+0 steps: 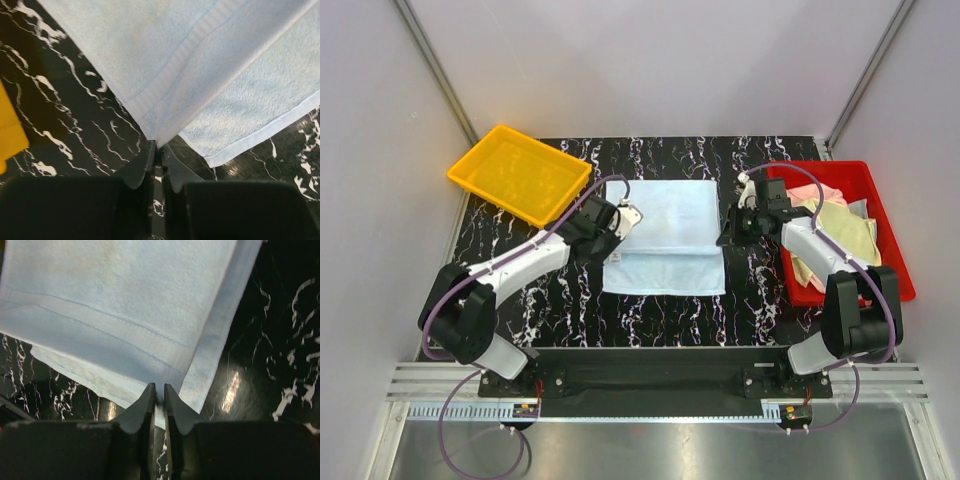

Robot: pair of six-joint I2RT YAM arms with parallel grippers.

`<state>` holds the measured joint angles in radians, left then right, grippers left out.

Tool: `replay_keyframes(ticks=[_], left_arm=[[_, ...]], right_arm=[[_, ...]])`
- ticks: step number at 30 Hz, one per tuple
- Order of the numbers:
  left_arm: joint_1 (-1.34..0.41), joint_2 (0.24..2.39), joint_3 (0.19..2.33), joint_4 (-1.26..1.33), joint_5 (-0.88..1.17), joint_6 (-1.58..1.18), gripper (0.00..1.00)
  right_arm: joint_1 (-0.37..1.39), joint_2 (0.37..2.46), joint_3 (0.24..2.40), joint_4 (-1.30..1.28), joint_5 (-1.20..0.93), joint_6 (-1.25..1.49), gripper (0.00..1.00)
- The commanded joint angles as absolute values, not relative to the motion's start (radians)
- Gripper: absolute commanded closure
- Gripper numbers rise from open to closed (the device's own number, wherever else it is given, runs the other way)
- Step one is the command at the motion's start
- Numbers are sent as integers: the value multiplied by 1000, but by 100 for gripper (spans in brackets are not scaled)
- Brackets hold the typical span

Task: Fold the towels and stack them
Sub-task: Fold the towel

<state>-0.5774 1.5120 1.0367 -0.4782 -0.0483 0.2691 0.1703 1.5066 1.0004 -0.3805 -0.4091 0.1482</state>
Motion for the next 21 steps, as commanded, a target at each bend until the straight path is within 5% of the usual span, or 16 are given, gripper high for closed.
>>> replay_keyframes(ticks=[1,6,9,14,21], left_arm=[[-612,1445,1009,-482,-103,189,87],[-655,1390,1003,-552,-152,95,66],[-657,1338,986,-558,-166,-26,45],[-568,1322,1011,-575,-144,-273,43],[-391,1370,885,-402,156,-497,46]], right_arm=[[169,1509,1023,-607,-320,195,78],[173,1447,957,-640,-325,248,67],[173,1395,933,-618,-284,297,60],[208,1466,946,-568,-243,367,60],[299,1610,1014,-531,-143,460,63]])
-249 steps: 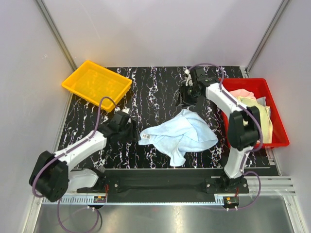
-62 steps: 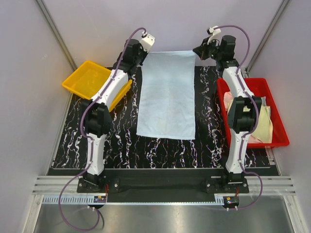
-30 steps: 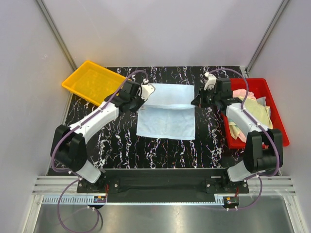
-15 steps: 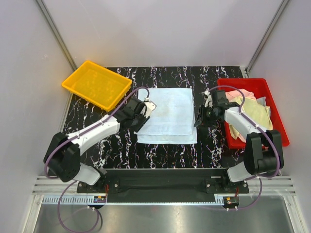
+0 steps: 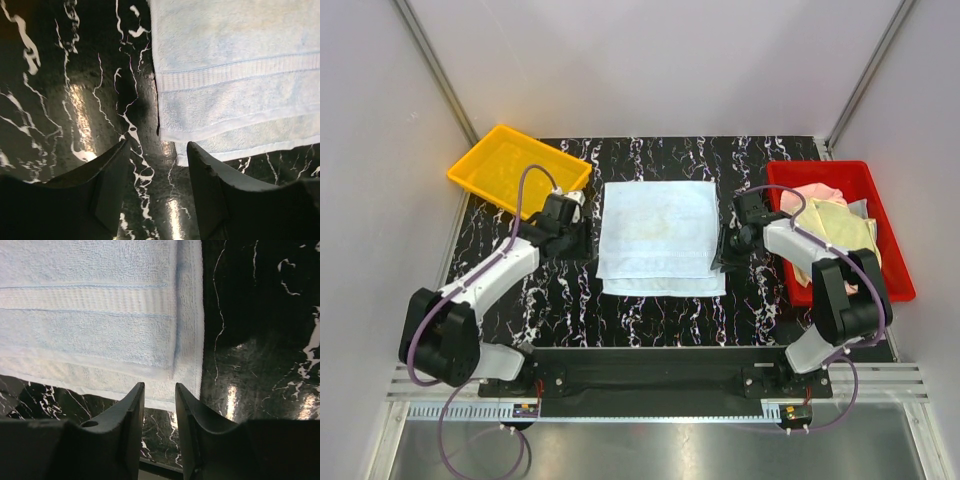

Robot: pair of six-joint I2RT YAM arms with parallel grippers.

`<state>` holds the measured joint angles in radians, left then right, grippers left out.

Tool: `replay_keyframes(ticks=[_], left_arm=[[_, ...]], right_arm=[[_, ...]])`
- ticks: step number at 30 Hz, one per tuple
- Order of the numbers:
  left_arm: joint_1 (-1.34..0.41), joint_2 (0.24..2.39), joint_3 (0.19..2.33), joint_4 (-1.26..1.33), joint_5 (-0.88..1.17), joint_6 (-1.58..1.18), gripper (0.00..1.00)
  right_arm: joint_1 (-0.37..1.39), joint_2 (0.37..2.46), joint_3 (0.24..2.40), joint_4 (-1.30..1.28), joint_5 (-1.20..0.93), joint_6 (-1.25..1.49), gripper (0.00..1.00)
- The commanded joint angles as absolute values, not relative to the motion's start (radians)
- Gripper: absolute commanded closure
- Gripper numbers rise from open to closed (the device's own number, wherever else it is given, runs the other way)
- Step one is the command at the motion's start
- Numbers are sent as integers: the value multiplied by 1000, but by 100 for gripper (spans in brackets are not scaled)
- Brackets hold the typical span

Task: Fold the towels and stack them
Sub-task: Fold the towel

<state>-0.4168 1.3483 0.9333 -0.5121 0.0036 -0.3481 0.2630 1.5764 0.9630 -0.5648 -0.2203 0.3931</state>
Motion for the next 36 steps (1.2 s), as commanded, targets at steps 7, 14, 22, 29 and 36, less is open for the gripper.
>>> replay_keyframes(ticks=[7,14,22,29,36], left_arm=[[-379,1472,802,-275,221,-541,50],[-377,1517,772,-239,204,-566,53],[-377,1539,758,-239,169,-575,59],[-377,1552,746,-232,156,-581,64],[-379,1571,739,-224,172,-589,84]], right_arm=[[316,1649,1012,-519,-69,488,63],[324,1658,1006,-503,-61,497,63],[356,1680,1005,-483,-57,512,65],[373,1698,994,-479,-29,522,70],[374,1690,996,-486,-17,515,95]])
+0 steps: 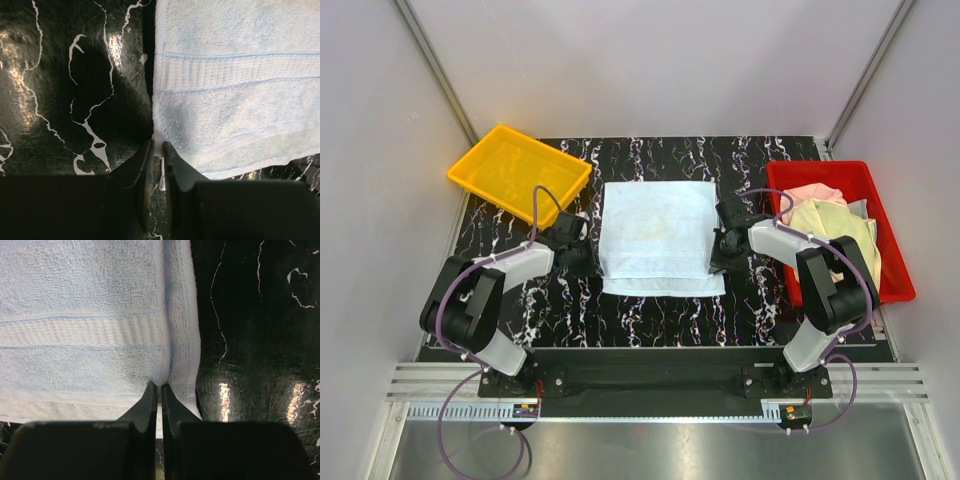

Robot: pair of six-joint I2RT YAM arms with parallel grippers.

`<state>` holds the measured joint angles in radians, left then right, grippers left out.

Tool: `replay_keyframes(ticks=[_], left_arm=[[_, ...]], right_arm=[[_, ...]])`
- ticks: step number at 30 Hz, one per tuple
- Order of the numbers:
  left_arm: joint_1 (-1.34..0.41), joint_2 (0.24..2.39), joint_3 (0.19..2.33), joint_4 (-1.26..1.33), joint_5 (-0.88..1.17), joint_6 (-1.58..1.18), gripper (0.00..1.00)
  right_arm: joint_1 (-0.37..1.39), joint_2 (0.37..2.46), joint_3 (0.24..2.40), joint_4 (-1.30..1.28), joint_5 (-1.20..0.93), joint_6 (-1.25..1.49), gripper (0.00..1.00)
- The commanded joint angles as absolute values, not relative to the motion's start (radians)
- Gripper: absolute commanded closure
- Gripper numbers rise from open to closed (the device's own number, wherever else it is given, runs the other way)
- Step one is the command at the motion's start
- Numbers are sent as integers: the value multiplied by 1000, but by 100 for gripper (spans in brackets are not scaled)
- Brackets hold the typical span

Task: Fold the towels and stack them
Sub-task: Fold the towel

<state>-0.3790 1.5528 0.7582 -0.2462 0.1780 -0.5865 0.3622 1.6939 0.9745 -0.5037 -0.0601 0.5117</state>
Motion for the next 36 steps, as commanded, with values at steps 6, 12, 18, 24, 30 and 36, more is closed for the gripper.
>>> replay_keyframes(ticks=[6,12,18,24,30,36], left_arm=[[-380,1554,790,-284,166,-595,100],[-379,1516,865,-363,164,-607,100],[-379,1482,874,-380,164,-611,100],[-380,1482,877,-382,172,-607,100],[-380,1486,882,-380,175,-606,100],[-387,1493,879,-374,178,-607,100]], right_arm=[[374,1684,1029,-515,-12,508,100],[374,1667,1080,-574,-8,499,99],[374,1678,1089,-577,5,491,97],[374,1703,1095,-587,2,486,88],[374,1709,1085,-575,2,477,100],[376,1710,1092,-589,2,477,75]])
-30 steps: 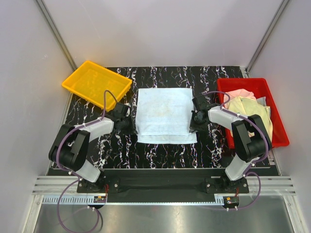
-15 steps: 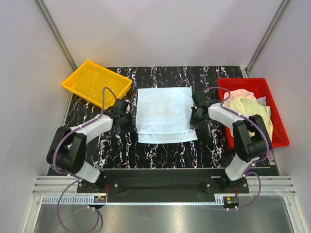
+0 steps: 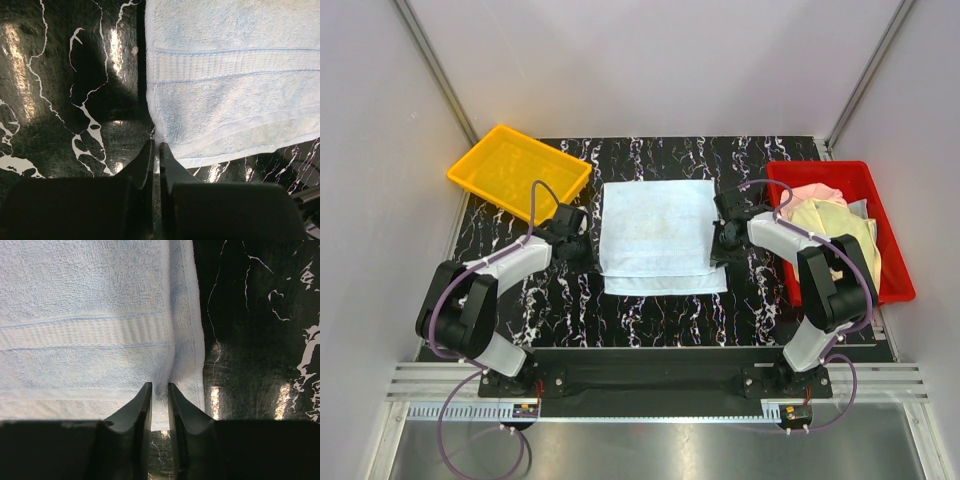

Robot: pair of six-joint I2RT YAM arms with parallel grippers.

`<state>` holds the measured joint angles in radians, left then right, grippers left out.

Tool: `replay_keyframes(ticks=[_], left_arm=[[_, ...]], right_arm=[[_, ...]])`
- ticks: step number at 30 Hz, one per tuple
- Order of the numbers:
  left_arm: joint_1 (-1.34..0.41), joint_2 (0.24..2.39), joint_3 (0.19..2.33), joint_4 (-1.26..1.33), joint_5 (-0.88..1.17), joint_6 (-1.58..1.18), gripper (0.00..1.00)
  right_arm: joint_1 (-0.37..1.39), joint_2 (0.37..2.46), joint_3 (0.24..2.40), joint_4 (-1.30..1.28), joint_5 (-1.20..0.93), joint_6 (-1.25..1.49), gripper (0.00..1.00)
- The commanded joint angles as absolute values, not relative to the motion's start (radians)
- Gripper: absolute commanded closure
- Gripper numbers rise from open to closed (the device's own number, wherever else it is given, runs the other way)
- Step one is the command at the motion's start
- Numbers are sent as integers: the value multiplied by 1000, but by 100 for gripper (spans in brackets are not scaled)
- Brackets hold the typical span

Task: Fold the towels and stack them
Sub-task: Fold the towel

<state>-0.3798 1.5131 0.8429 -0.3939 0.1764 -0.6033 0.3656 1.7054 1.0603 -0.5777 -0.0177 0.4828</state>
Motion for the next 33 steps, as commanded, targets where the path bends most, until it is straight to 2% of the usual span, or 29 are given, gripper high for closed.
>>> replay_keyframes(ticks=[1,5,7,10,15,25,26,27,33], left_arm=[[-388,1494,879,-373,181,-607,100],[-390,1496,879,-370,181,-611,100],[-393,1497,877,-367,181,-611,100],[-396,1500,873,-362,179,-614,100],[-397,1500,891,-377,172,-609,100],[-402,1411,1062,-549,169,-621,100],[-406,1378,1049,-532,181,-639,100],[-440,1341,922,-493,230,-673,100],[-483,1342,724,-281,275,-749,100]], right_arm=[[376,1712,1092,-592,2,476,76],[376,1707,1091,-588,2,479,77],[376,1707,1088,-584,2,479,89],[376,1712,1086,-580,2,477,100],[376,1717,1130,-623,12,453,100],[376,1675,1400,-891,75,367,100],[374,1643,1390,-893,61,370,100],[374,1585,1232,-858,34,382,100],[373,1575,1022,-709,28,434,100]])
